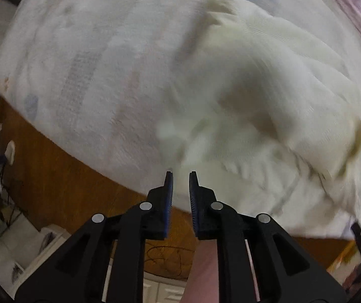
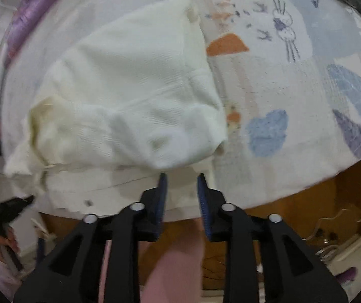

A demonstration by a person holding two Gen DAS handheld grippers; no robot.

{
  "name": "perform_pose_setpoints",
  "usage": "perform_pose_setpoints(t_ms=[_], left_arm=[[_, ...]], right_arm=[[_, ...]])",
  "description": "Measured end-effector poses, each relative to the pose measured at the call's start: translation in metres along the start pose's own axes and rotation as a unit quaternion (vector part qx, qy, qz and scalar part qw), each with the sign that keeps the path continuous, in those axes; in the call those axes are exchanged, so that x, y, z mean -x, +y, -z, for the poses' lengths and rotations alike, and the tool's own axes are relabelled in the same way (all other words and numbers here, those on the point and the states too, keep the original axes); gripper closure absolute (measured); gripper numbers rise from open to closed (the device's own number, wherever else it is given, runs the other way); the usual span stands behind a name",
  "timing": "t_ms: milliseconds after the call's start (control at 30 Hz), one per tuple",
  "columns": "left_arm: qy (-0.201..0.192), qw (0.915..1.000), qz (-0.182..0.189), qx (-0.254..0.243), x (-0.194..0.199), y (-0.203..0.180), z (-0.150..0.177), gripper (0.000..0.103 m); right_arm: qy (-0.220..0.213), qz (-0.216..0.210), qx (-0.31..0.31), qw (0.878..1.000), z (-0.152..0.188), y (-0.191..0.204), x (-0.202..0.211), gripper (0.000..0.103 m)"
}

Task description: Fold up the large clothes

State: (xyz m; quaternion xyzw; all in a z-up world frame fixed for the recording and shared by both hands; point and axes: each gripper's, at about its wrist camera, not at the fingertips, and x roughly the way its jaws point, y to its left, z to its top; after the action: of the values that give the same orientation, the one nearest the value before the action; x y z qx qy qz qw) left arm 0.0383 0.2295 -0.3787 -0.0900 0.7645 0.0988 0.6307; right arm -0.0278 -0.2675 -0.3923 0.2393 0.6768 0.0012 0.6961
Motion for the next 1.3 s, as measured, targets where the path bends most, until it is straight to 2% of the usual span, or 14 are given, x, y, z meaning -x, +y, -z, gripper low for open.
perform_pose_setpoints(t_ms=[167, 233, 333, 433, 500, 567, 600, 667, 733, 833, 933, 1067, 1200, 1300], left_arm=[[-0.046, 0.9944, 0.036, -0.088, 0.054, -0.035, -0.015, 0.087], [-0.075, 0.9888, 0.061, -0.114, 0.071, -0.050, -0.032, 0.072], [-0.113, 0.9810, 0.083, -0.134, 0.080, -0.079, -0.068, 0.068], [-0.128, 0.9752, 0.085, -0.159, 0.055, -0.102, -0.111, 0.068], [-0.106, 0.9772, 0.076, -0.168, 0.021, -0.106, -0.133, 0.068], [-0.022, 0.9853, 0.072, -0.153, -0.018, -0.104, -0.147, 0.070], [0.013, 0.9845, 0.092, -0.149, -0.030, -0.101, -0.142, 0.074], [0.015, 0.9796, 0.121, -0.159, -0.031, -0.097, -0.119, 0.074], [0.004, 0.9788, 0.121, -0.165, -0.027, -0.086, -0.081, 0.074], [0.021, 0.9818, 0.138, -0.129, -0.029, -0.062, -0.035, 0.073], [0.065, 0.9854, 0.091, -0.128, -0.047, -0.045, 0.009, 0.073], [0.114, 0.9820, 0.019, -0.149, -0.065, -0.022, 0.045, 0.072], [0.052, 0.9904, 0.059, -0.114, -0.029, 0.002, 0.035, 0.072], [-0.021, 0.9945, 0.053, -0.088, -0.007, 0.018, 0.008, 0.070]], right_arm=[[-0.024, -0.043, 0.036, 0.998, -0.030, 0.034, 0.016, 0.057], [-0.019, -0.069, 0.056, 0.996, -0.056, 0.054, 0.006, 0.047], [-0.003, -0.094, 0.071, 0.993, -0.090, 0.079, -0.021, 0.046], [0.064, -0.127, 0.021, 0.990, -0.124, 0.091, -0.079, 0.053], [0.108, -0.128, -0.042, 0.985, -0.135, 0.085, -0.120, 0.066], [0.139, -0.125, -0.065, 0.980, -0.135, 0.083, -0.138, 0.069], [0.144, -0.132, -0.061, 0.979, -0.132, 0.083, -0.138, 0.069], [0.177, -0.149, -0.043, 0.972, -0.112, 0.081, -0.134, 0.069], [0.194, -0.115, -0.026, 0.974, -0.084, 0.073, -0.127, 0.069], [0.219, -0.081, -0.008, 0.972, -0.035, 0.052, -0.119, 0.069], [0.239, -0.039, -0.008, 0.970, 0.009, 0.023, -0.111, 0.069], [0.232, -0.005, -0.014, 0.973, 0.029, -0.006, -0.090, 0.068], [0.141, -0.004, -0.028, 0.990, 0.004, -0.018, -0.051, 0.068], [0.070, -0.010, -0.032, 0.997, -0.022, -0.023, -0.034, 0.068]])
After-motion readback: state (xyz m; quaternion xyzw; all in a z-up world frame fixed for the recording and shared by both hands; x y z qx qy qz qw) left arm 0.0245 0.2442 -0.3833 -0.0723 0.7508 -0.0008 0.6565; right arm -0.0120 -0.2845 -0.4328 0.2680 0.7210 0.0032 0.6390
